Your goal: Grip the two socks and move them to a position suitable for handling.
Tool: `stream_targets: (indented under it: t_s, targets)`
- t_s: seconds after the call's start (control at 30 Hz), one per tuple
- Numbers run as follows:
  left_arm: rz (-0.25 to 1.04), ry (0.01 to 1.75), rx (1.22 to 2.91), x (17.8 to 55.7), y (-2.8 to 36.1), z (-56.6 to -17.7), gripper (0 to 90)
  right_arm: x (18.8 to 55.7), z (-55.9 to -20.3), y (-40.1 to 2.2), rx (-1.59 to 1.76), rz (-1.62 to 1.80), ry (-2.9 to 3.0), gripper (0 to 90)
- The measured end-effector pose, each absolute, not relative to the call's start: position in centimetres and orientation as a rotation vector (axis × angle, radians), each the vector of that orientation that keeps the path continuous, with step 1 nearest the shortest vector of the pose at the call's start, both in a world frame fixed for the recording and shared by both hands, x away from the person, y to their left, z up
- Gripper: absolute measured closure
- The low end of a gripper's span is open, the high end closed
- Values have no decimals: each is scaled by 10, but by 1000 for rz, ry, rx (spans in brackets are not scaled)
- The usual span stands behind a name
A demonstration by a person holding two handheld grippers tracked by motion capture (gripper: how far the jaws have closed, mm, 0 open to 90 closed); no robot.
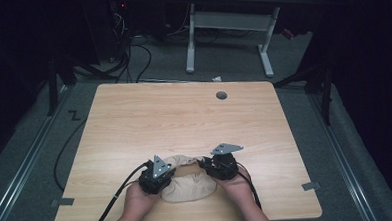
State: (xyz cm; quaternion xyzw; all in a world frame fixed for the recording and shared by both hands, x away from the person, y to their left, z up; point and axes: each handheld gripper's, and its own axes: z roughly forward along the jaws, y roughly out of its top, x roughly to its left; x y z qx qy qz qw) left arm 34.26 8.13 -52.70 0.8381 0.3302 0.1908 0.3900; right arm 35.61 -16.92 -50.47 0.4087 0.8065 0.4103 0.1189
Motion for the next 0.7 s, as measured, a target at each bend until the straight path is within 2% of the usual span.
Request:
stream_targets:
  t_s: [0.07,0.33,0.63,0.67,0.7]
  targets:
    - [490,829,2122,342,83,-524,876,356,-504,-169,1192,1200,2360,756]
    - [476,791,2062,332,88,-504,889,355,-503,-170,1199,1208,2349,753]
    - [408,759,2035,317,91,-481,887,356,-503,-172,1204,1217,2336,700]
    - [402,763,2037,316,90,-482,887,356,-503,-173,1201,1218,2335,727]
    - [396,766,2041,316,90,-482,887,355,-502,-172,1199,1222,2341,796]
